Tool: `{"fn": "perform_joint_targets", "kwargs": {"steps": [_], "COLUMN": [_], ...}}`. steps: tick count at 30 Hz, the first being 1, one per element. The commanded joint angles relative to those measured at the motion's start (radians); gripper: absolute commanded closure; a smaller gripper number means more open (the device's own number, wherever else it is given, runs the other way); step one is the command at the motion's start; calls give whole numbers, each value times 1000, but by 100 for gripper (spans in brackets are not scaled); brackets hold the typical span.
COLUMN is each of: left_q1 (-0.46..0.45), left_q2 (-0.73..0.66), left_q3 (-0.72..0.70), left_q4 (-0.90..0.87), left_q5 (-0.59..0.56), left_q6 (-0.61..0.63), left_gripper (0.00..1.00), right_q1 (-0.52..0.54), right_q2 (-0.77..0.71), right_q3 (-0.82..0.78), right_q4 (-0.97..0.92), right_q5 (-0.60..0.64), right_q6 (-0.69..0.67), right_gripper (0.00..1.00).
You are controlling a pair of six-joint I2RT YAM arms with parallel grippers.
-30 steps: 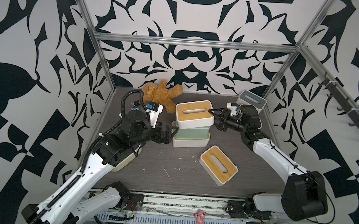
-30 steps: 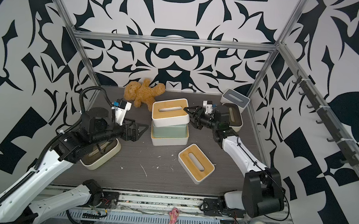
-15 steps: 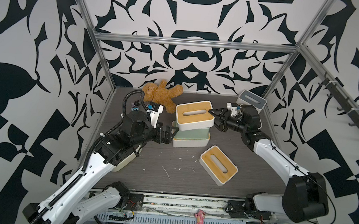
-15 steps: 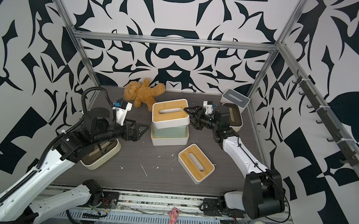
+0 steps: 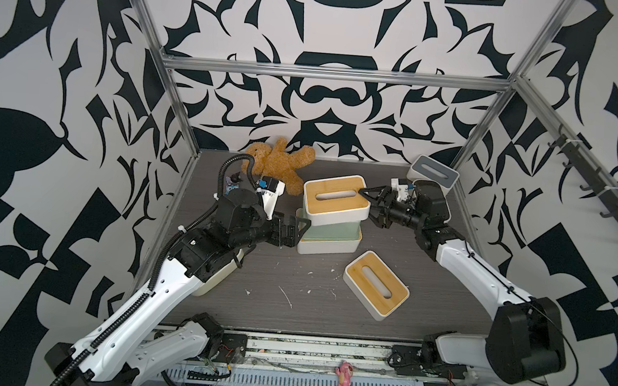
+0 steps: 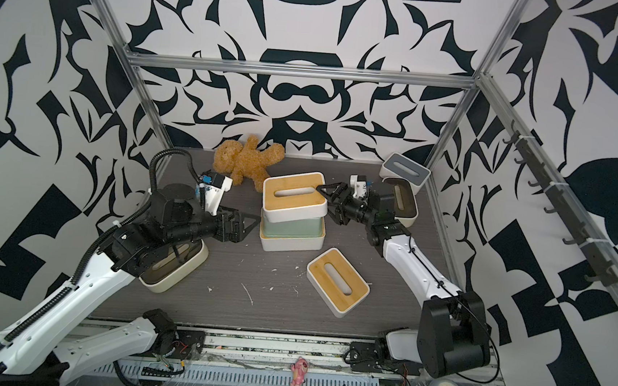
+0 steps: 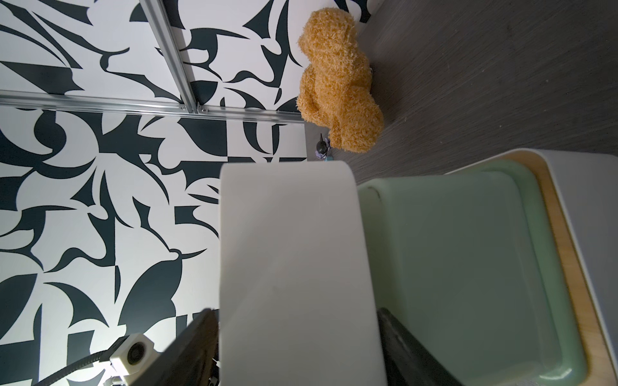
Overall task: Stack the tissue boxes
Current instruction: Place the tissue box at the tissue box.
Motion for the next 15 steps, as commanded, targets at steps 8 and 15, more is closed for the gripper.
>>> {"fn": "perform_joint_targets", "kwargs": {"steps": [8, 15], "left_q1": [20, 34], "left_q2": [78, 123], "left_q3": [-15, 4], "left_q4": [103, 133], "left_q5": [114, 147], "left_q6": [-126, -161], "left_gripper": [1, 1], "right_q1": [5, 5], "right_q2": [-20, -27], "right_q3": [44, 76], "right_q4": [-44, -148], "right_q5": [32, 59], "right_q6": [-66, -142], "right_gripper": [22, 19]}}
